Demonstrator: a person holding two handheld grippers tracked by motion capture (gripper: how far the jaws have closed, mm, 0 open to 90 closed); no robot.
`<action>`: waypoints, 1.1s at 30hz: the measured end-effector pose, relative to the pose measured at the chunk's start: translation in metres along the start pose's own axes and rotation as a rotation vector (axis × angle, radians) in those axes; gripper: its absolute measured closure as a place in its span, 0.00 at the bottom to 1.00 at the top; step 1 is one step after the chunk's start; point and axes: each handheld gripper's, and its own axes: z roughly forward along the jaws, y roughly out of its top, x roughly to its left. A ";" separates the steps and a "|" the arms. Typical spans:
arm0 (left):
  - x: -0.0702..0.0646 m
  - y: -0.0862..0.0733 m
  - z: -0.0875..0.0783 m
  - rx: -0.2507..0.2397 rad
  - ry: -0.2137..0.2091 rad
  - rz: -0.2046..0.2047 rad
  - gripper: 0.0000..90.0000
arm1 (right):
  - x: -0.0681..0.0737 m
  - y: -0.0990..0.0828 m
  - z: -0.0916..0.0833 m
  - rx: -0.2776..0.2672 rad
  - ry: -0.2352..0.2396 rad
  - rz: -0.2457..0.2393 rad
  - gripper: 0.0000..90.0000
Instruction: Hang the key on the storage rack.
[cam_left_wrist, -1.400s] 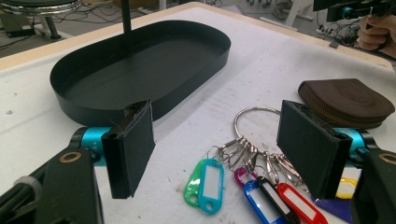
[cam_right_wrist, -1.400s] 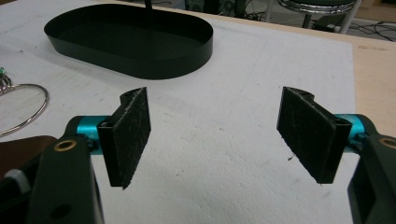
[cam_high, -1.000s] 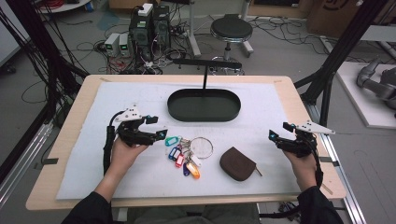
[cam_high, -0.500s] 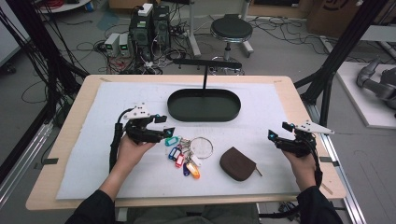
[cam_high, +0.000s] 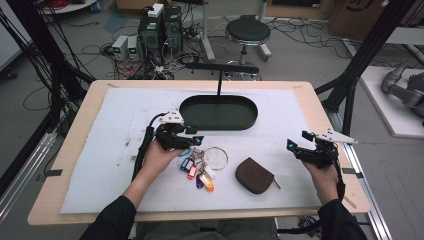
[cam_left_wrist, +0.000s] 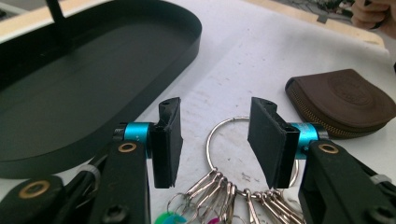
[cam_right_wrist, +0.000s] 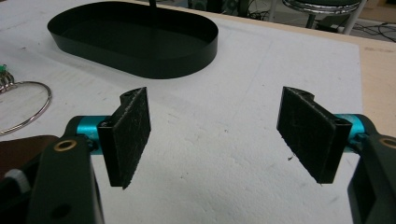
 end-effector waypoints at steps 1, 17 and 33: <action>0.000 0.000 0.000 0.000 0.000 0.000 0.63 | 0.000 0.000 0.000 0.000 0.000 0.000 0.29; -0.005 -0.002 0.057 0.203 0.010 0.031 0.76 | -0.001 -0.001 -0.001 0.004 0.003 0.000 0.29; -0.007 -0.007 0.067 0.310 0.059 0.096 0.95 | 0.000 -0.002 -0.001 0.010 0.003 -0.001 0.29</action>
